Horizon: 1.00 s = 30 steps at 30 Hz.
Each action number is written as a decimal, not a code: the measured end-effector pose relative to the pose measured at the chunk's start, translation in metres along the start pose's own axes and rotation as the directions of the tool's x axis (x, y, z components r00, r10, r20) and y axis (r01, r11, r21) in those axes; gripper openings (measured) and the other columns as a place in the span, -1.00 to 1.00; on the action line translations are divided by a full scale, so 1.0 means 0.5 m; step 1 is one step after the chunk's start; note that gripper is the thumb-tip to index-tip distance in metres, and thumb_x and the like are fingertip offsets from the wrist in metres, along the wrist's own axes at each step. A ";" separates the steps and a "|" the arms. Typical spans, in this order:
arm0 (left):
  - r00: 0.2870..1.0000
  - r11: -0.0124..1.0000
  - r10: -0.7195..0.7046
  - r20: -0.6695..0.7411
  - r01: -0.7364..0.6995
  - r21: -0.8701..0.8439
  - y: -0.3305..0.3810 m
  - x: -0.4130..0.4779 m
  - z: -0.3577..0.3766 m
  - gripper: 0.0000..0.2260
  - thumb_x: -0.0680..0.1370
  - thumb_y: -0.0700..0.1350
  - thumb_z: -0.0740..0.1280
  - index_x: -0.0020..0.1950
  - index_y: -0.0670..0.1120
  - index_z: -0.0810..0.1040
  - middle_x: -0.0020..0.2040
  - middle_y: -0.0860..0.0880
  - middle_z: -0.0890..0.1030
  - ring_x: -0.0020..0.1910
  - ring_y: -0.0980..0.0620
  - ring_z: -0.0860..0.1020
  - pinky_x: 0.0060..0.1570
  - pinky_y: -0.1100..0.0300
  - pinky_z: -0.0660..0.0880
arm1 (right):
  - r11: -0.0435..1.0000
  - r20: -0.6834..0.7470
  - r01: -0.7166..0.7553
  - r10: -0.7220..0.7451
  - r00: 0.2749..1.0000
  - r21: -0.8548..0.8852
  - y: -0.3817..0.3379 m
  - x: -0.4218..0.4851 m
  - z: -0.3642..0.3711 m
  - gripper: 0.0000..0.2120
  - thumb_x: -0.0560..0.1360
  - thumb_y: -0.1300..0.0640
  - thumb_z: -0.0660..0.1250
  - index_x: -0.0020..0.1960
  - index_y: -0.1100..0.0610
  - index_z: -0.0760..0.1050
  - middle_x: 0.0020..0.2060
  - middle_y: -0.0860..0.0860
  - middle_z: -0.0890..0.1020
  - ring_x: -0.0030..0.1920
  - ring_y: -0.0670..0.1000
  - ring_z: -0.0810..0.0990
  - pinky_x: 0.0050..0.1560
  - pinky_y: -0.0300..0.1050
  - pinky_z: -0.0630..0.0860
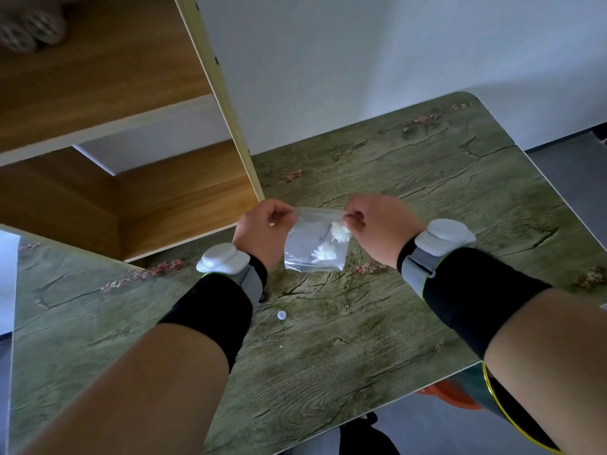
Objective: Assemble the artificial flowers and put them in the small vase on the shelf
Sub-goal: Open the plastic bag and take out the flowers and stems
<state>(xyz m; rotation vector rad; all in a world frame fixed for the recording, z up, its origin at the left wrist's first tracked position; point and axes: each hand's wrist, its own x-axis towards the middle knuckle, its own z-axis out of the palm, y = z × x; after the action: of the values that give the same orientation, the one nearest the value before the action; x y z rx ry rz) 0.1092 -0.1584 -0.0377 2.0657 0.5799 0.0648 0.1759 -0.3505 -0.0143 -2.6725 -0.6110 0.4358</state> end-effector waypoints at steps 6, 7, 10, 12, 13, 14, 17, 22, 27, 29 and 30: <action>0.999 1.000 -0.015 -0.030 0.014 -0.026 0.000 -0.001 -0.003 -0.97 0.52 -0.06 0.40 -0.12 0.07 0.61 -0.22 0.17 0.61 -0.24 0.29 0.50 -0.32 0.55 0.32 | 0.999 -0.030 0.034 -0.034 0.999 -0.007 -0.012 0.000 0.000 -0.80 0.64 0.05 0.18 0.04 0.10 0.54 -0.09 0.01 0.54 -0.08 0.10 0.54 -0.10 -0.02 0.51; 1.000 1.000 -0.009 -0.025 0.008 -0.025 0.001 0.000 -0.003 -0.97 0.52 -0.06 0.40 -0.11 0.07 0.62 -0.21 0.17 0.61 -0.23 0.29 0.50 -0.32 0.56 0.32 | 0.999 -0.030 0.042 -0.042 0.999 -0.009 -0.014 0.000 0.000 -0.80 0.64 0.06 0.17 0.05 0.11 0.53 -0.08 0.02 0.54 -0.07 0.12 0.54 -0.09 0.01 0.52; 0.999 0.999 0.002 -0.034 -0.003 -0.037 0.006 0.001 -0.004 -0.97 0.53 -0.05 0.40 -0.10 0.07 0.60 -0.23 0.18 0.60 -0.24 0.30 0.50 -0.31 0.57 0.33 | 1.000 -0.051 0.025 -0.025 0.998 0.007 -0.019 0.001 -0.001 -0.80 0.63 0.02 0.19 0.02 0.11 0.51 -0.09 0.03 0.54 -0.11 0.11 0.53 -0.17 -0.05 0.44; 0.999 0.999 0.005 -0.032 -0.007 -0.044 0.009 0.001 -0.005 -0.96 0.53 -0.04 0.40 -0.11 0.09 0.59 -0.23 0.18 0.59 -0.24 0.29 0.50 -0.31 0.56 0.33 | 0.999 -0.062 0.036 -0.037 0.997 -0.019 -0.018 0.003 -0.001 -0.79 0.64 0.05 0.15 0.06 0.12 0.51 -0.05 0.06 0.55 -0.10 0.12 0.52 -0.19 -0.08 0.36; 1.000 0.999 0.006 -0.028 -0.007 -0.040 0.010 0.001 -0.004 -0.96 0.53 -0.04 0.40 -0.11 0.09 0.59 -0.23 0.18 0.59 -0.24 0.29 0.49 -0.32 0.56 0.33 | 0.999 -0.064 0.043 -0.044 0.997 -0.022 -0.018 0.004 -0.001 -0.79 0.64 0.07 0.14 0.10 0.13 0.50 -0.02 0.08 0.56 -0.09 0.12 0.51 -0.18 -0.09 0.35; 1.000 0.999 0.009 -0.028 -0.010 -0.031 0.012 0.001 -0.004 -0.97 0.53 -0.04 0.39 -0.11 0.08 0.59 -0.23 0.18 0.58 -0.25 0.29 0.49 -0.32 0.55 0.33 | 0.999 -0.066 0.040 -0.041 0.997 -0.010 -0.019 0.004 -0.002 -0.80 0.64 0.06 0.16 0.11 0.13 0.50 0.00 0.08 0.56 -0.09 0.12 0.50 -0.17 -0.09 0.36; 0.999 0.999 -0.004 -0.046 0.002 -0.042 0.013 0.005 -0.002 -0.97 0.53 -0.03 0.39 -0.11 0.08 0.61 -0.23 0.16 0.61 -0.29 0.26 0.48 -0.31 0.41 0.36 | 0.996 -0.040 0.016 -0.012 0.999 0.084 -0.020 0.004 -0.008 -0.79 0.57 -0.06 0.29 0.06 0.08 0.48 -0.06 0.00 0.56 -0.10 0.06 0.53 -0.16 -0.08 0.44; 0.999 0.998 -0.012 -0.040 0.010 -0.059 0.014 0.008 -0.004 -0.92 0.53 -0.02 0.37 -0.13 0.05 0.65 -0.19 0.13 0.67 -0.34 0.23 0.48 -0.32 0.29 0.42 | 0.999 0.031 0.018 -0.017 0.999 -0.034 -0.014 0.004 -0.007 -0.78 0.63 -0.01 0.20 -0.18 0.00 0.34 -0.33 -0.08 0.47 -0.32 0.02 0.49 -0.40 -0.18 0.29; 0.999 0.997 -0.003 -0.037 0.000 -0.073 0.024 0.001 -0.001 -0.92 0.53 -0.03 0.38 -0.11 0.03 0.65 -0.28 0.16 0.62 -0.44 0.30 0.44 -0.46 0.45 0.31 | 1.000 -0.013 -0.004 0.004 1.000 -0.004 -0.023 0.003 -0.007 -0.68 0.63 0.02 0.19 -0.29 -0.06 0.28 -0.42 -0.08 0.42 -0.44 -0.07 0.39 -0.45 -0.18 0.21; 0.999 0.996 -0.012 -0.041 0.009 -0.085 0.027 0.000 -0.005 -0.92 0.54 -0.03 0.37 -0.10 0.02 0.65 -0.32 0.17 0.61 -0.52 0.28 0.40 -0.51 0.41 0.27 | 1.000 -0.006 -0.003 0.003 1.000 -0.003 -0.024 0.001 -0.009 -0.76 0.64 -0.01 0.16 -0.14 0.07 0.43 -0.38 -0.03 0.49 -0.41 -0.01 0.47 -0.44 -0.17 0.29; 0.999 0.996 -0.011 -0.036 0.008 -0.088 0.028 -0.001 -0.006 -0.92 0.55 -0.03 0.37 -0.10 0.02 0.65 -0.33 0.18 0.61 -0.55 0.27 0.38 -0.54 0.40 0.25 | 1.000 -0.004 -0.001 0.001 1.000 0.006 -0.024 0.000 -0.010 -0.78 0.64 0.02 0.14 -0.06 0.11 0.45 -0.36 -0.02 0.51 -0.39 0.02 0.49 -0.43 -0.16 0.33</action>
<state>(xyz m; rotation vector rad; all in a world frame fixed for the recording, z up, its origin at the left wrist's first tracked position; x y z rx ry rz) 0.1132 -0.1622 -0.0244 1.9799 0.5987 0.1200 0.1735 -0.3421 -0.0050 -2.6680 -0.6058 0.4316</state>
